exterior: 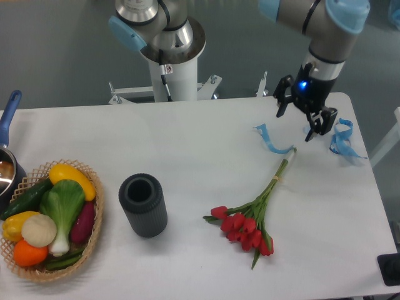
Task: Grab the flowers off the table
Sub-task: 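Move the open gripper over the tulip bouquet's stems and lower it, then close the gripper around the tulip stems near the blooms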
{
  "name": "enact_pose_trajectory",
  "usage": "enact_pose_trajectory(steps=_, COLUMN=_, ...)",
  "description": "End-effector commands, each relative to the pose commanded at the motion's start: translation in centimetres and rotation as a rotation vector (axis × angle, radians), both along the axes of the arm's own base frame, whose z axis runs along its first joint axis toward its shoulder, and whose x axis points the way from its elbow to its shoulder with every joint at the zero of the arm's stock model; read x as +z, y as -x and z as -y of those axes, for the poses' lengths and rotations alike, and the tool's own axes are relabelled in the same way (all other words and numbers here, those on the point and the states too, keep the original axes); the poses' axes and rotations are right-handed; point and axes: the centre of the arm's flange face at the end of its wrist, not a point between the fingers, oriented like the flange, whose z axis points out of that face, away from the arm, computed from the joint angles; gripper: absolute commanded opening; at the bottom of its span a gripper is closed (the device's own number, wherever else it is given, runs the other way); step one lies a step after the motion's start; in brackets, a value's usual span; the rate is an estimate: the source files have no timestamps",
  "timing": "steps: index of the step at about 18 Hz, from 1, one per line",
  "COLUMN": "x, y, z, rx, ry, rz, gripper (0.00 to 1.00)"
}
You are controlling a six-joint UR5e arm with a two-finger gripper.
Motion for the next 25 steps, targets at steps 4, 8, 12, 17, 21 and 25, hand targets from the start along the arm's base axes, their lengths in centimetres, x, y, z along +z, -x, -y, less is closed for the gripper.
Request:
enact_pose_trajectory(steps=4, x=-3.4, y=0.6, z=-2.0, rx=-0.020, ry=0.003, rz=0.002, gripper=1.00)
enact_pose_trajectory(steps=8, x=-7.8, y=1.3, z=-4.1, rx=-0.024, ry=0.022, rz=0.059, gripper=1.00)
enact_pose_trajectory(steps=12, x=-10.7, y=0.6, z=-4.9, rx=-0.016, ry=0.040, rz=0.108, gripper=1.00)
enact_pose_trajectory(steps=17, x=-12.1, y=1.3, z=-6.1, rx=0.016, ry=0.097, rz=0.105, gripper=1.00)
enact_pose_trajectory(steps=21, x=-12.9, y=1.2, z=-8.4, rx=0.054, ry=0.115, rz=0.105, gripper=1.00)
enact_pose_trajectory(steps=25, x=-13.8, y=0.1, z=-9.3, rx=0.040, ry=0.128, rz=0.120, gripper=1.00)
